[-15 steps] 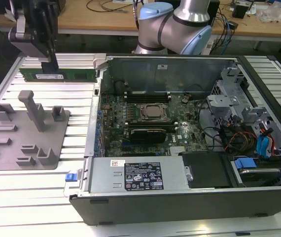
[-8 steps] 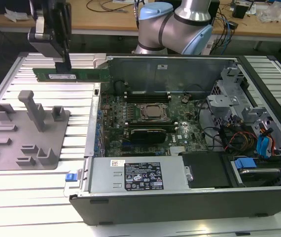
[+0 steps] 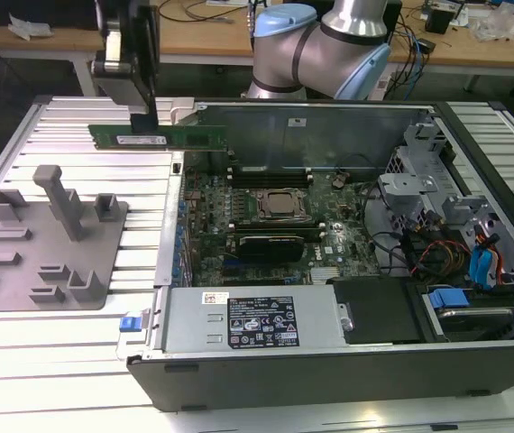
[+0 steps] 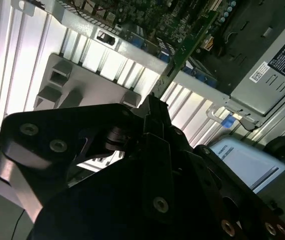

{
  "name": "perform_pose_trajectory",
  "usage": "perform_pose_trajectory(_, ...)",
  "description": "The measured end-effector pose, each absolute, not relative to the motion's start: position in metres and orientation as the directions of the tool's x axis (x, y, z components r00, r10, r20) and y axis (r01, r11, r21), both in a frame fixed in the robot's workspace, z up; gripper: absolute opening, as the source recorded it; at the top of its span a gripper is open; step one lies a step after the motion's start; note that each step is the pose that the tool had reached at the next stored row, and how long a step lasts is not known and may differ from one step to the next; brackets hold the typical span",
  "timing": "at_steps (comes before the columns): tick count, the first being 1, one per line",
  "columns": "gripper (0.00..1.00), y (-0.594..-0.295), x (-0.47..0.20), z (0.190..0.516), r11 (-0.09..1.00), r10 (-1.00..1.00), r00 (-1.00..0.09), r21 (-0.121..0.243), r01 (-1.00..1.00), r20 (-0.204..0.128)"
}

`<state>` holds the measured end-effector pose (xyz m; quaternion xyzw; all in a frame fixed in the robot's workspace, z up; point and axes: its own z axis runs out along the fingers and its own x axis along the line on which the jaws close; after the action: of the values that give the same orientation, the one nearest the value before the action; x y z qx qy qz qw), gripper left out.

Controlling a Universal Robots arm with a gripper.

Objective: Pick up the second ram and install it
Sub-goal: 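Pick up the second ram and move it above second insertion slot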

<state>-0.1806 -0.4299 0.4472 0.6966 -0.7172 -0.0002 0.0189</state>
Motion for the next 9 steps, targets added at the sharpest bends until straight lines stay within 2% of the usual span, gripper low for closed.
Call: perform_pose_trajectory(9,0.09,-0.427,-0.108,0.446,0.029,-0.999,-0.029,0.027,-0.999,0.027)
